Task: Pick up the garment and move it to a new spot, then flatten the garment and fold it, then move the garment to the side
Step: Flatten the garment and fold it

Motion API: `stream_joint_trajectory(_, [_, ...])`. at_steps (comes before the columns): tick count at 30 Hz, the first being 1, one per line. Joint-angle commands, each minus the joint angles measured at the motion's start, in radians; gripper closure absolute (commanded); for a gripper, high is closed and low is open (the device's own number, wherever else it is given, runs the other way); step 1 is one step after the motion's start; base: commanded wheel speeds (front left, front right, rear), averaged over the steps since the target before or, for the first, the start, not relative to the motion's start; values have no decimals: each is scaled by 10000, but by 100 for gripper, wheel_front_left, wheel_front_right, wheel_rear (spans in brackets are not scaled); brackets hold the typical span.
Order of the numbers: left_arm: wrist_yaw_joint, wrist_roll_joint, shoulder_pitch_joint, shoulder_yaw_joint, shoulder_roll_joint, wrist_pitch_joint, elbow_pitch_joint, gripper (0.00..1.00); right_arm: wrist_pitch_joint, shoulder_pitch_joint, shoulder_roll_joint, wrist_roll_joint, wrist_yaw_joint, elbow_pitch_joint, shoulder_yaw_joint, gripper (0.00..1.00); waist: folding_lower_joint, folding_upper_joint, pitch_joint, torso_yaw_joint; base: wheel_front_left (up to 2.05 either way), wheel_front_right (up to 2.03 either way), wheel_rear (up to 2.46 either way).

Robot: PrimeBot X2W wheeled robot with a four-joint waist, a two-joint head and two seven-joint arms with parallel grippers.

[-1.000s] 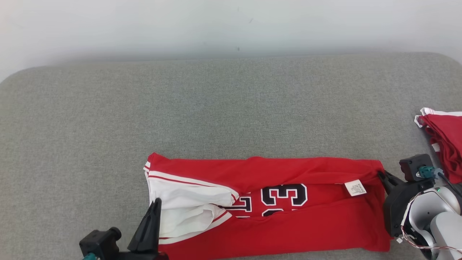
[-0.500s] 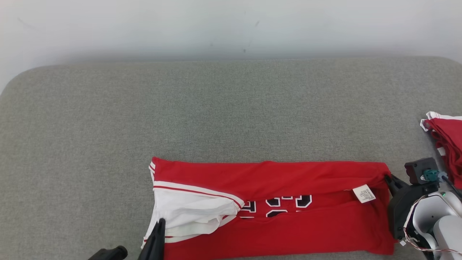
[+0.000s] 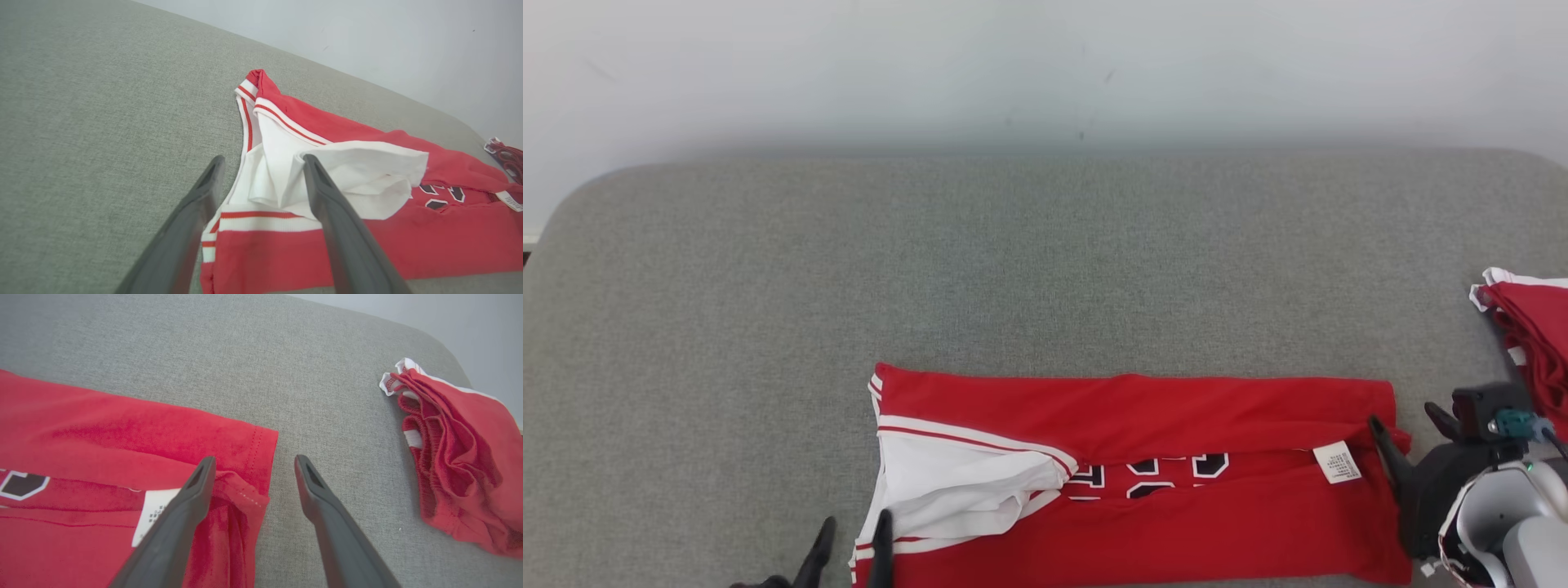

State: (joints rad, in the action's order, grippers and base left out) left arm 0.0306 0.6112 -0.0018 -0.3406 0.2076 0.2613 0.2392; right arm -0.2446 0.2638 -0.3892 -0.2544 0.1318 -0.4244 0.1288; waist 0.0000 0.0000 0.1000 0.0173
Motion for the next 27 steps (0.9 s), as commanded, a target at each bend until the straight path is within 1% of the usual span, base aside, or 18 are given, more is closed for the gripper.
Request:
stream_joint_trajectory(1, [-75,-223,291,296,-91,45,-102,0,127,-305,156,-108,-31,180,-194,0,0,0,-192,3,0,0,0])
stream_joint_trajectory(4, [-264,-679,555,1019,-260,45,-490,0,341,-724,454,-252,-31,532,-614,0,0,0,-392,-40,0,0,0])
stream_joint_trajectory(12, [-1034,-2073,1166,3063,-877,37,-1683,0,693,-1775,1494,-429,-31,1458,-1670,0,0,0,-845,-73,0,0,0])
stream_joint_trajectory(13, [-1034,-2073,1166,3063,-877,37,-1683,0,693,-1775,1494,-429,-31,1458,-1670,0,0,0,-845,-73,0,0,0])
stream_joint_trajectory(17, [-1357,-2640,1363,3722,-1155,37,-2242,0,730,-2185,1977,-434,-31,1804,-1999,0,0,0,-978,-54,0,0,0])
stream_joint_trajectory(19, [-1451,-2888,1431,3937,-1252,37,-2451,0,780,-2306,2184,-424,-31,1901,-2160,0,0,0,-1005,-49,0,0,0])
stream_joint_trajectory(24, [-1574,-3452,1593,4120,-1371,38,-2618,0,892,-2478,2683,-436,-31,2008,-2528,0,0,0,-1039,-64,0,0,0])
stream_joint_trajectory(27, [-1615,-3637,1649,4119,-1405,38,-2591,0,894,-2444,2823,-406,-31,1913,-2654,0,0,0,-1032,-88,0,0,0])
